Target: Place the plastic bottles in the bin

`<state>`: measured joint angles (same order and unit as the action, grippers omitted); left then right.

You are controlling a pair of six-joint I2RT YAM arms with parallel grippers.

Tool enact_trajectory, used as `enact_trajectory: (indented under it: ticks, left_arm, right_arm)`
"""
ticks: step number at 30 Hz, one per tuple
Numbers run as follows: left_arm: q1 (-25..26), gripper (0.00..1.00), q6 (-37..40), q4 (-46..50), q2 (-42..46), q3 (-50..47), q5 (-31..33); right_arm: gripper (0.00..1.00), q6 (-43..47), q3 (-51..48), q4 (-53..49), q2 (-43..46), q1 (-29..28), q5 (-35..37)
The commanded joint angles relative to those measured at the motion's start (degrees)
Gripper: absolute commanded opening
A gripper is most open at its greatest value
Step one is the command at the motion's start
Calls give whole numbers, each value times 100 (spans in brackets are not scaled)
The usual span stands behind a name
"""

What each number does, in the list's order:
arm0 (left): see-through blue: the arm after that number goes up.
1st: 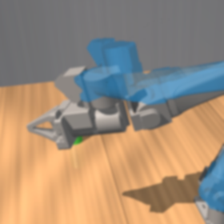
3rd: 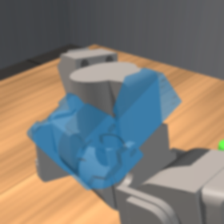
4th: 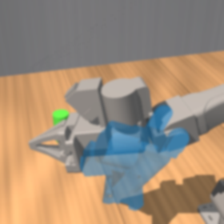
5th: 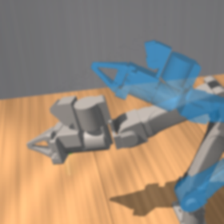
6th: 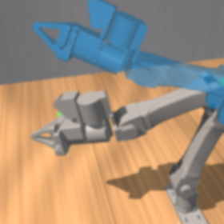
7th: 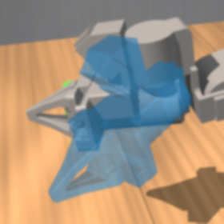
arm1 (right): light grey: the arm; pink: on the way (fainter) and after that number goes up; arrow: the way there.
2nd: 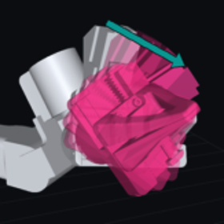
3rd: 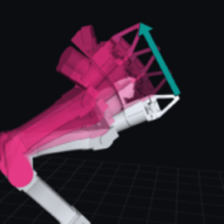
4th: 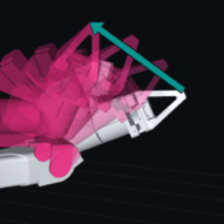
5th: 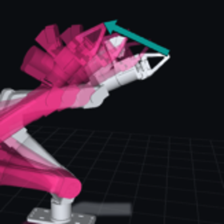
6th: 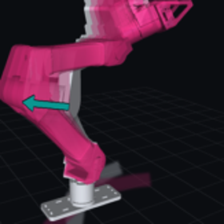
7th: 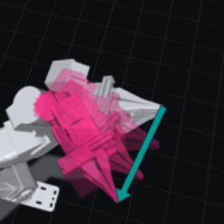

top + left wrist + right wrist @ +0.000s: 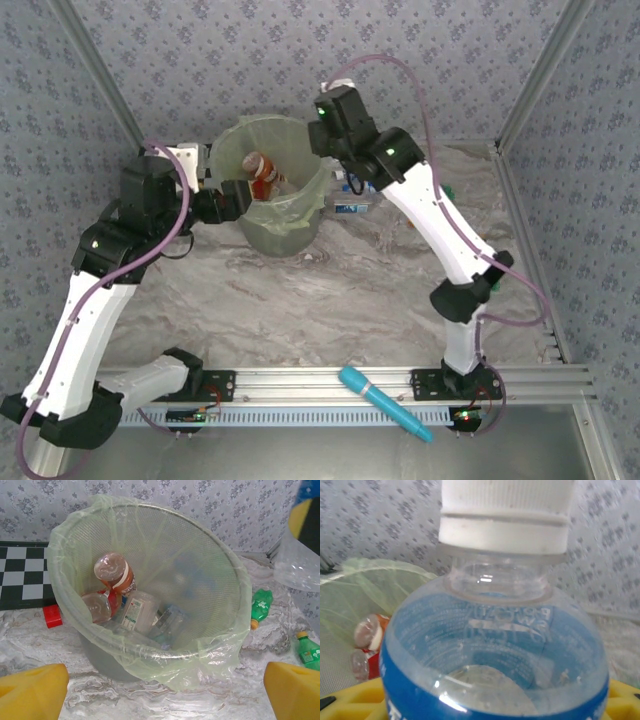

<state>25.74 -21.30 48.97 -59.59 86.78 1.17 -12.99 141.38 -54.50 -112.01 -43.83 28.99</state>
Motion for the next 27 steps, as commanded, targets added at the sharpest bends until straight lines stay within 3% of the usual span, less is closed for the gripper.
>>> enact_trajectory:
  ticks: [1,5,12,23,25,26,27]
  left_arm:
    - [-51,100,-103,59,177,-78,94]
    - [-69,100,-159,103,272,-132,125]
    - [-72,100,-243,147,368,-157,138]
    - [-70,100,-291,288,527,-159,190]
    - [-71,100,-304,305,545,-162,184]
    - [-69,100,-311,306,554,-162,180]
    - [-72,100,-313,314,562,-162,174]
  right_arm:
    - [60,892,845,-166,-496,-211,464]
    - [58,1418,988,347,-758,-458,570]
    - [58,1578,979,793,-1013,-503,436]
    - [60,1583,919,505,-1280,-486,499]
    - [67,1566,900,478,-1275,-480,507]
    - [79,1534,897,460,-1280,-477,543]
    - [98,1519,897,445,-1278,-485,582]
